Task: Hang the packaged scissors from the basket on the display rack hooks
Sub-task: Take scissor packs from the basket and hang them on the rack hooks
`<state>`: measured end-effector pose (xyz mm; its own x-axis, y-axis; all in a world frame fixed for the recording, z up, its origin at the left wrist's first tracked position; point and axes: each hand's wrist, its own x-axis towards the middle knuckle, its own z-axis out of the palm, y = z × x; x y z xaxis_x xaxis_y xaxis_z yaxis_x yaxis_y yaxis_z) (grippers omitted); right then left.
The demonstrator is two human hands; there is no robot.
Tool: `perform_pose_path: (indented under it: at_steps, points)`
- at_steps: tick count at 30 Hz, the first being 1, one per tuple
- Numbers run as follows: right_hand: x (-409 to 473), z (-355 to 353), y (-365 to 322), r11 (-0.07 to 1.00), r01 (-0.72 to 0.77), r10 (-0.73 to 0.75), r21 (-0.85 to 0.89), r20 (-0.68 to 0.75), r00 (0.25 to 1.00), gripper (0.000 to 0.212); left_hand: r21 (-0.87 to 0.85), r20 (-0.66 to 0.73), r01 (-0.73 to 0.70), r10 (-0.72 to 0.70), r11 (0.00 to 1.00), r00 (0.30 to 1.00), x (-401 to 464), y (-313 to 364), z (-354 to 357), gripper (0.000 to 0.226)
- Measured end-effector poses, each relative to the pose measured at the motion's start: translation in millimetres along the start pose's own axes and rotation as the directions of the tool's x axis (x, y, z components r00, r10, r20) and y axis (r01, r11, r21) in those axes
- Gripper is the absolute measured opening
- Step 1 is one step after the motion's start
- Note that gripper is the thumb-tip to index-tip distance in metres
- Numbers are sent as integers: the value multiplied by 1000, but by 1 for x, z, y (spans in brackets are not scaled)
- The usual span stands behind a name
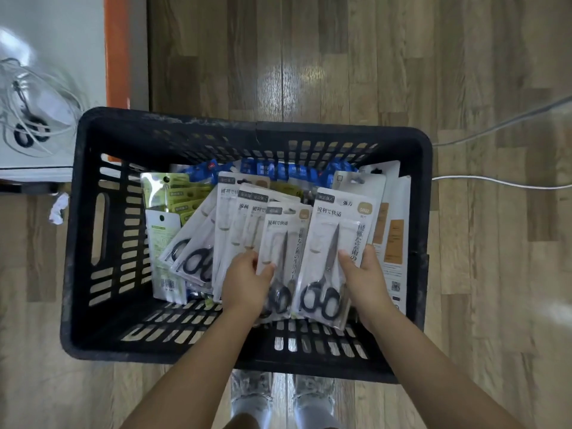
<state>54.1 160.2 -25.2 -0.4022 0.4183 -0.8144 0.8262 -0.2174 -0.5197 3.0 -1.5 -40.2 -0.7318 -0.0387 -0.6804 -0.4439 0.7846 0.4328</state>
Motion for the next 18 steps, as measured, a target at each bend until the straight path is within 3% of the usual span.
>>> perform_pose_path:
  at_steps: [3, 7, 10, 14, 18]
  points:
    - [-3, 3, 0, 1000, -26, 26, 16, 10, 1000, 24, 18, 33, -21, 20, 1000, 999, 0, -3, -1, 14]
    - [-20, 8, -3, 999, -32, 32, -18, 23, 999, 33, -270, 28, 69, -63, 961, 998, -6, 2, -11, 11]
    - [-31, 11, -9, 999, -13, 14, -29, 32, 999, 34, -366, 33, 157, -155, 917, 987, -16, 5, -26, 11]
    - [-73, 42, -50, 999, 34, -36, 19, 115, 993, 30, -367, 28, 188, -191, 911, 981, -40, -1, -97, 36]
    - [-137, 90, -125, 994, 111, -112, 18, 295, 949, 20, -453, -90, 147, -209, 879, 974, -82, 0, -205, 31]
